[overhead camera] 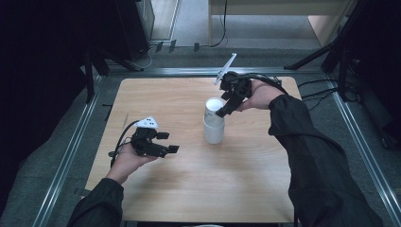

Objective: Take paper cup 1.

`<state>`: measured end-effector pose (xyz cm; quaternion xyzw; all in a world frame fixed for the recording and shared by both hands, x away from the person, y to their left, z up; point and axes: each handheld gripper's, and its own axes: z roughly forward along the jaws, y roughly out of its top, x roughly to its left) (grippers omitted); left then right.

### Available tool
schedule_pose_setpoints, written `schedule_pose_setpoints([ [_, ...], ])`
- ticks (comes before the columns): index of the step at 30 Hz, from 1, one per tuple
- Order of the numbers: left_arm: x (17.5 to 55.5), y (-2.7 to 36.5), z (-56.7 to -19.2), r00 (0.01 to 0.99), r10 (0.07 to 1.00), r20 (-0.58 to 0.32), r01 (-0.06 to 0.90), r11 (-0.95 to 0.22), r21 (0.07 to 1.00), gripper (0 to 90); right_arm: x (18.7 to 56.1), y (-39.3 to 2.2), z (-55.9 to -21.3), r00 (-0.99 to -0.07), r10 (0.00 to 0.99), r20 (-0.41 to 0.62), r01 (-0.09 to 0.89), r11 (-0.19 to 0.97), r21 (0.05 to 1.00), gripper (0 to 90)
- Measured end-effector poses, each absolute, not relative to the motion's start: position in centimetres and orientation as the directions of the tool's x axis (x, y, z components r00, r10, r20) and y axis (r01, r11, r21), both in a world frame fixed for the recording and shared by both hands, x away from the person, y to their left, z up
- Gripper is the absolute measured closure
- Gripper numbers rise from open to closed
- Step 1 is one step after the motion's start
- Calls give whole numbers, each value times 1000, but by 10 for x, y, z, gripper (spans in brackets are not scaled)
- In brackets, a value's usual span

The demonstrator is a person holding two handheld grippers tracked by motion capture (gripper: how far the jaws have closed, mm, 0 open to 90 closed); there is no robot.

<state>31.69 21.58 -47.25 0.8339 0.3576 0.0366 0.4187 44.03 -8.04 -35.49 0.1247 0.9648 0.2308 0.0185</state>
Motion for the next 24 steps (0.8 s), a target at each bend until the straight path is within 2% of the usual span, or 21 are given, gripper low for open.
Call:
schedule_pose_setpoints([
  [12, 316, 216, -472, 742, 625, -244, 566, -386, 728, 241, 443, -50, -365, -978, 206, 25, 199, 894, 401, 287],
  [24, 316, 216, -471, 741, 625, -245, 565, -385, 730, 240, 445, -46, -361, -979, 202, 13, 192, 907, 375, 331],
])
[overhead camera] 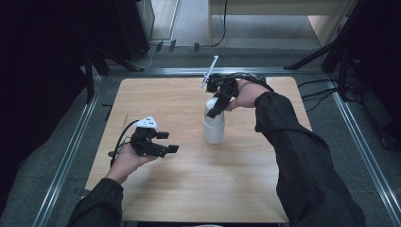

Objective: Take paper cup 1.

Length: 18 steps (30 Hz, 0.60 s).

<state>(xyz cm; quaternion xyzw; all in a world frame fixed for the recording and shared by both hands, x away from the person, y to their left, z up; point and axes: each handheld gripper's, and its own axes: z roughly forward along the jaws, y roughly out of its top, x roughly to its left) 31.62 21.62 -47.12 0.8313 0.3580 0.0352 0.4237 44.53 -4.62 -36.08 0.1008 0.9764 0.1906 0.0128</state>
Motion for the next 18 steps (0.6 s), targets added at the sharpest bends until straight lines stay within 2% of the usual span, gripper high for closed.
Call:
schedule_pose_setpoints([
  [9, 317, 216, -469, 743, 618, -256, 566, -377, 733, 191, 443, -47, -345, -980, 200, 6, 187, 904, 383, 335],
  [18, 317, 216, -464, 746, 608, -271, 564, -361, 742, 157, 433, -50, -310, -982, 189, -26, 162, 899, 406, 338],
])
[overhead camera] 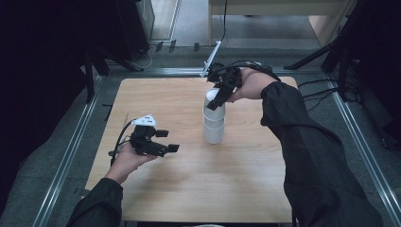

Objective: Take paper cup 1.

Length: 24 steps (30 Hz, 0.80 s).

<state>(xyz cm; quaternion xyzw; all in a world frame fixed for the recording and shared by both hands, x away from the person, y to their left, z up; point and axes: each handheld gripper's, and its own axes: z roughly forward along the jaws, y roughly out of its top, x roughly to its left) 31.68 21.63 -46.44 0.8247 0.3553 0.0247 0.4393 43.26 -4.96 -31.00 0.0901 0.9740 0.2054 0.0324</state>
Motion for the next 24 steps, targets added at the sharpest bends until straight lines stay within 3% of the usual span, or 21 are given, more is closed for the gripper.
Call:
schedule_pose_setpoints([
  [12, 315, 211, -459, 767, 573, -288, 548, -353, 758, 127, 407, -61, -264, -983, 176, -50, 134, 880, 455, 343],
  [24, 310, 202, -453, 795, 528, -299, 522, -345, 780, 125, 381, -89, -284, -988, 152, 6, 136, 862, 489, 346],
])
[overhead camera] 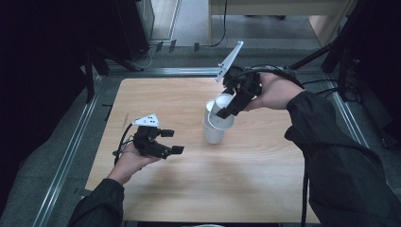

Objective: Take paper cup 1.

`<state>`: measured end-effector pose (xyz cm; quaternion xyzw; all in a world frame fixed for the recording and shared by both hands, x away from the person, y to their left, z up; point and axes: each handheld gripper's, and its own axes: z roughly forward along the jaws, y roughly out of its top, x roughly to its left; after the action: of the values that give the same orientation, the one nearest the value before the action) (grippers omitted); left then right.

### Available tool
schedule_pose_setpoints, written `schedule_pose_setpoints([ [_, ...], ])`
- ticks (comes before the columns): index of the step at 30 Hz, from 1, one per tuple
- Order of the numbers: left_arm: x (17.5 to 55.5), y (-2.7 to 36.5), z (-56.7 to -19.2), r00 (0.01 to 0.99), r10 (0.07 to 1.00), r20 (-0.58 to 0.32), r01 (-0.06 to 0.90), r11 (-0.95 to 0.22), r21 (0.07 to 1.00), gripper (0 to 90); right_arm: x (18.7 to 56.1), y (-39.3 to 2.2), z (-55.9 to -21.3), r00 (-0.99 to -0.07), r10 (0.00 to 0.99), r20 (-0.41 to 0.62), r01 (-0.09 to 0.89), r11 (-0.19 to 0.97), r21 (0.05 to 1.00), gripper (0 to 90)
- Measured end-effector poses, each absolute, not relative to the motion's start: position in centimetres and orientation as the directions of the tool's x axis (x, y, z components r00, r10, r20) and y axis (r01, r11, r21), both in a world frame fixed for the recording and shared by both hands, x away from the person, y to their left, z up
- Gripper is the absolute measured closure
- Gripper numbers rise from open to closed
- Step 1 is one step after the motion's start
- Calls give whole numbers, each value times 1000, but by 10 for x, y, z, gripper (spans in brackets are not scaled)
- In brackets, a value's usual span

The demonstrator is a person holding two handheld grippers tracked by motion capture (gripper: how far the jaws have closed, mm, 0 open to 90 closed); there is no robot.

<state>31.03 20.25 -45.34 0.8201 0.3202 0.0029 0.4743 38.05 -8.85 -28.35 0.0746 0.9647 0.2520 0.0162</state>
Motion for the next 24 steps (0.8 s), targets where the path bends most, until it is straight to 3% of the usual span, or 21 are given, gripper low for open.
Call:
schedule_pose_setpoints([
  [24, 310, 188, -449, 832, 478, -281, 477, -359, 802, 111, 356, -129, -376, -973, 201, 110, 220, 688, 692, 350],
])
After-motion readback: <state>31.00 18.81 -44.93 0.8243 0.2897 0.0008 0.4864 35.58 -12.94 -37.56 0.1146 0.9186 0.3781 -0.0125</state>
